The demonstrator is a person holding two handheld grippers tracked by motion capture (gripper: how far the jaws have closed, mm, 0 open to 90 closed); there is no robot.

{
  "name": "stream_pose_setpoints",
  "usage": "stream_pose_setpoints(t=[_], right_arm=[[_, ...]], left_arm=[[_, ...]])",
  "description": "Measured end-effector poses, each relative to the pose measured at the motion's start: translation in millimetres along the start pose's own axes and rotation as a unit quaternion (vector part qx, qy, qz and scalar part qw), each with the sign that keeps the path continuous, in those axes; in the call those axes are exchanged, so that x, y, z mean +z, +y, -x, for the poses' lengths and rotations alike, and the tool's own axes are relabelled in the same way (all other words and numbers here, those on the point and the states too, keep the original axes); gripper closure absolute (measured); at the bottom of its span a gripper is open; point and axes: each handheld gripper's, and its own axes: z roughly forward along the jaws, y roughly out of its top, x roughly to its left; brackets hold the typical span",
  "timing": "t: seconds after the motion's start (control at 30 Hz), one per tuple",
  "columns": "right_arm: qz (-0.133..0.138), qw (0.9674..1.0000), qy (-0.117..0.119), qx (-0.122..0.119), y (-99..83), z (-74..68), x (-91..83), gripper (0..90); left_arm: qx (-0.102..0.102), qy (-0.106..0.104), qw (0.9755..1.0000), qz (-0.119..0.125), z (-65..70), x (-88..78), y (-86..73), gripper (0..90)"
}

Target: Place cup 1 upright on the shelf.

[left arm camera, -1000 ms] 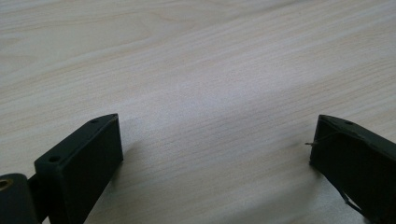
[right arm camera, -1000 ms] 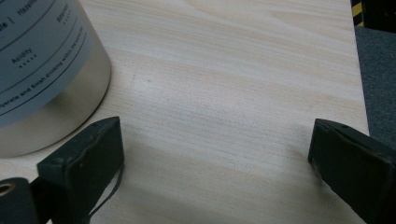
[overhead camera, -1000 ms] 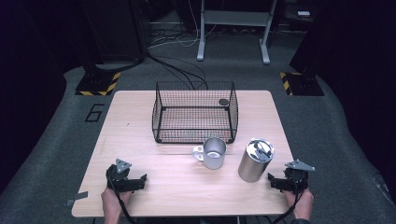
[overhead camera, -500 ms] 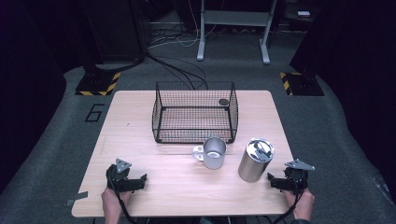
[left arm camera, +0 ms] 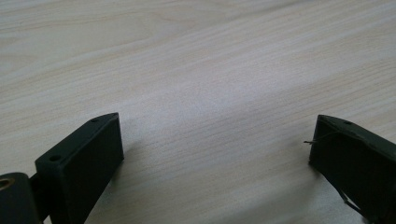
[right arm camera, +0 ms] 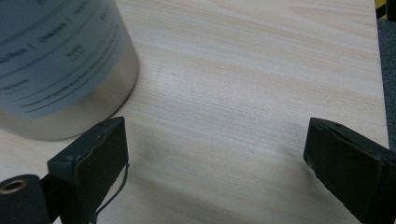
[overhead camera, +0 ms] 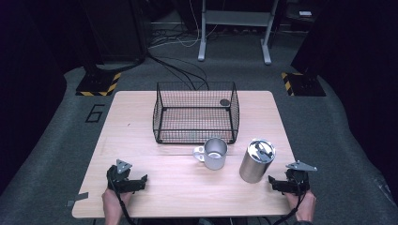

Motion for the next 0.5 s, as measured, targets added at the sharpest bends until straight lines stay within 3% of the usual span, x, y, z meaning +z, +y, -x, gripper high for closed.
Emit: stream_pose_setpoints(t=[0.2,0.33,0.5], right_arm=[[0.016,0.9997,0.017,-0.001,5.1,-6.8,-14.3,6.3],[0.02,0.9992,0.029,-0.021,12.6,-15.3,-30.4,6.6],[0.027,0.9985,0.043,-0.019,17.7,-22.0,-45.6,5.2]], left_arm=[[-0.001,0.001,1.0,0.002,0.3,0.0,-0.2,3.1],[-0.001,0.001,1.0,0.002,0.4,0.0,-0.2,3.2],[-0.001,0.001,1.0,0.003,0.4,0.0,-0.3,3.2]])
